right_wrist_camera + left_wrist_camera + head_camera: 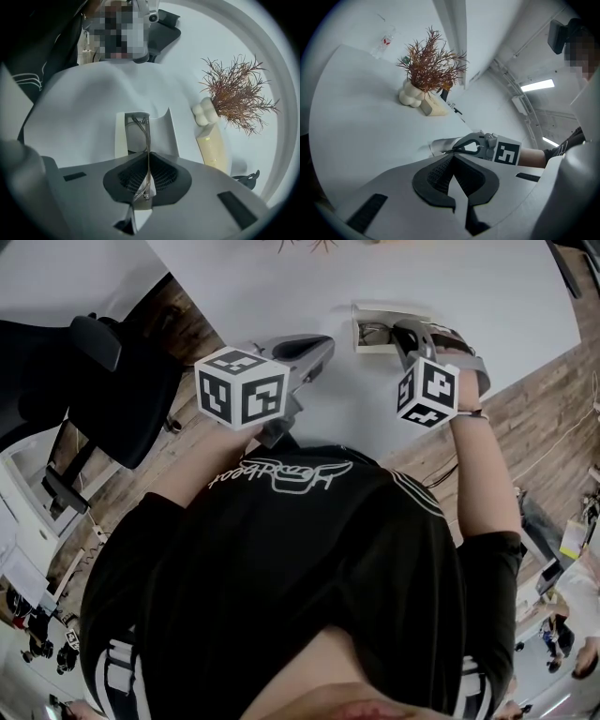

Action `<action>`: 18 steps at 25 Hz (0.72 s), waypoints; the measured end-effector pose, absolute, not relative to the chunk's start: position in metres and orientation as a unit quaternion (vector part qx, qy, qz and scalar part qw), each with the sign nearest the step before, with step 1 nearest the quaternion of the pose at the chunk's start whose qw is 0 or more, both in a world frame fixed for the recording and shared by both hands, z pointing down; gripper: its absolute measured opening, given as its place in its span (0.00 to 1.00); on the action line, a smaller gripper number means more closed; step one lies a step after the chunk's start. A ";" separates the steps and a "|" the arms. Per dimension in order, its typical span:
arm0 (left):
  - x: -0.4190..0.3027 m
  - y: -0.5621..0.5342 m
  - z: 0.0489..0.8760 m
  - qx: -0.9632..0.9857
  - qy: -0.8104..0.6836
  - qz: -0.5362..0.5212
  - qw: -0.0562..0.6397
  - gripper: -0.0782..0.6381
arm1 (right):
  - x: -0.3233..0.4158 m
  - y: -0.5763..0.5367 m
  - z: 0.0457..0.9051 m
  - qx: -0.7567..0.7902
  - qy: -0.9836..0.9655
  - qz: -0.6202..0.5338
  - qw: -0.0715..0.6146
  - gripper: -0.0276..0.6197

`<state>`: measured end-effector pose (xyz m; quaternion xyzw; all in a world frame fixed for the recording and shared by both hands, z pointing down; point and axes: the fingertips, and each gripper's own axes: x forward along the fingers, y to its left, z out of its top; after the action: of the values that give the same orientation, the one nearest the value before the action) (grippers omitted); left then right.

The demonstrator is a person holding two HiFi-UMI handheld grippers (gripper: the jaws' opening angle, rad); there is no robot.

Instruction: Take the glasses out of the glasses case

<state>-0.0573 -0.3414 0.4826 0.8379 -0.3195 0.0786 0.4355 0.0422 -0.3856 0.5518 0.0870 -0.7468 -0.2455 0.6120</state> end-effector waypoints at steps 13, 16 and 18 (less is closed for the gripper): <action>-0.063 -0.342 0.479 0.841 -0.331 0.083 0.421 0.12 | 0.041 -0.394 0.544 0.110 -0.734 -0.272 0.612 0.07; -0.066 -0.343 0.478 0.840 -0.334 0.080 0.421 0.12 | 0.041 -0.399 0.540 0.120 -0.725 -0.291 0.612 0.07; -0.067 -0.344 0.479 0.840 -0.336 0.079 0.419 0.12 | 0.041 -0.401 0.538 0.124 -0.722 -0.295 0.613 0.07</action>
<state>-0.0675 -0.3440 0.4786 0.8397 -0.3364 0.0794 0.4189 0.0407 -0.4007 0.5377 0.1244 -0.7224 -0.2952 0.6128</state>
